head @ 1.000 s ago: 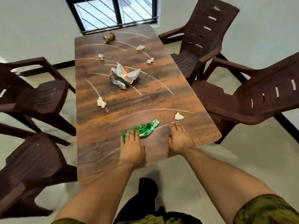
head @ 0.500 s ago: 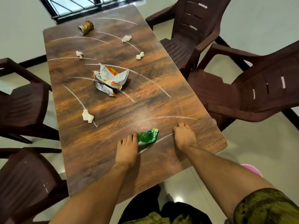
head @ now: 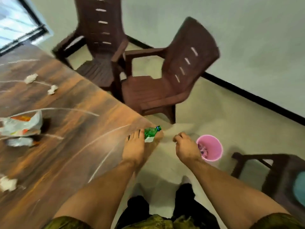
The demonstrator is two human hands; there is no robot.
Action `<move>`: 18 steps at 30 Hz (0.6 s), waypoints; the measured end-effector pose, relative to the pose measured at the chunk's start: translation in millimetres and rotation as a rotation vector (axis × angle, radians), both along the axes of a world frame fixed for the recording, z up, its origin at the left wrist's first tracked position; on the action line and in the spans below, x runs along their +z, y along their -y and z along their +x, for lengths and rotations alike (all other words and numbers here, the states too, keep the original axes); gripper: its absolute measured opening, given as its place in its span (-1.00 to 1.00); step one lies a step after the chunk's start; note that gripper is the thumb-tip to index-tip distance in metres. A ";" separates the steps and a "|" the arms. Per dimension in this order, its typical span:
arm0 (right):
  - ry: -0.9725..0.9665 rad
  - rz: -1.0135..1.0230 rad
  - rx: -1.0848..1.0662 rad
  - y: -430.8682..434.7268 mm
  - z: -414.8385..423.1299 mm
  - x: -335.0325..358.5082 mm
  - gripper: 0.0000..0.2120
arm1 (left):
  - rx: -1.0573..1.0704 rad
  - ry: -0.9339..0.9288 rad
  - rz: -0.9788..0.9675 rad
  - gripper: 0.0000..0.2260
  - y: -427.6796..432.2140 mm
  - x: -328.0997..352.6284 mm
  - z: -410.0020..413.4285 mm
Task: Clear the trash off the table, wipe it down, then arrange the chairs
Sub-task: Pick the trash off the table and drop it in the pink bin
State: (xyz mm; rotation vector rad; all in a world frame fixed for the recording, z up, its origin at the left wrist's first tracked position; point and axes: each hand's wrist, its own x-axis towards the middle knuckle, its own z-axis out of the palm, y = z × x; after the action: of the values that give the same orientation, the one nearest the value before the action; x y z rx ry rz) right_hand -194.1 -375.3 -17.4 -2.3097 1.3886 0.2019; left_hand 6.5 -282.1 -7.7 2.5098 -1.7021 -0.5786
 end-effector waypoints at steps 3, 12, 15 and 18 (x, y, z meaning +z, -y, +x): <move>0.001 0.003 -0.166 31.4 -83.3 -0.1 -0.61 | -0.084 -0.050 -0.060 -0.50 62.3 -2.6 -65.3; 0.052 0.178 -0.430 133.5 -237.0 -124.8 -0.69 | -0.123 -0.177 0.125 -0.49 180.9 -117.5 -227.2; 0.039 0.251 -0.427 159.7 -254.4 -200.6 -0.71 | -0.117 -0.154 0.248 -0.49 197.1 -188.6 -245.3; 0.002 0.291 -0.406 183.1 -262.0 -261.2 -0.69 | -0.086 -0.169 0.352 -0.49 210.1 -246.9 -255.8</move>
State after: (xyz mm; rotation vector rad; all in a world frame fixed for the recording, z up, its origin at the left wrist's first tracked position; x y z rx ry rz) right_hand -456.0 -558.4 -278.6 -1.7544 1.6685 0.2554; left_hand -249.3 -492.2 -254.6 2.5190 -1.7846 -1.1549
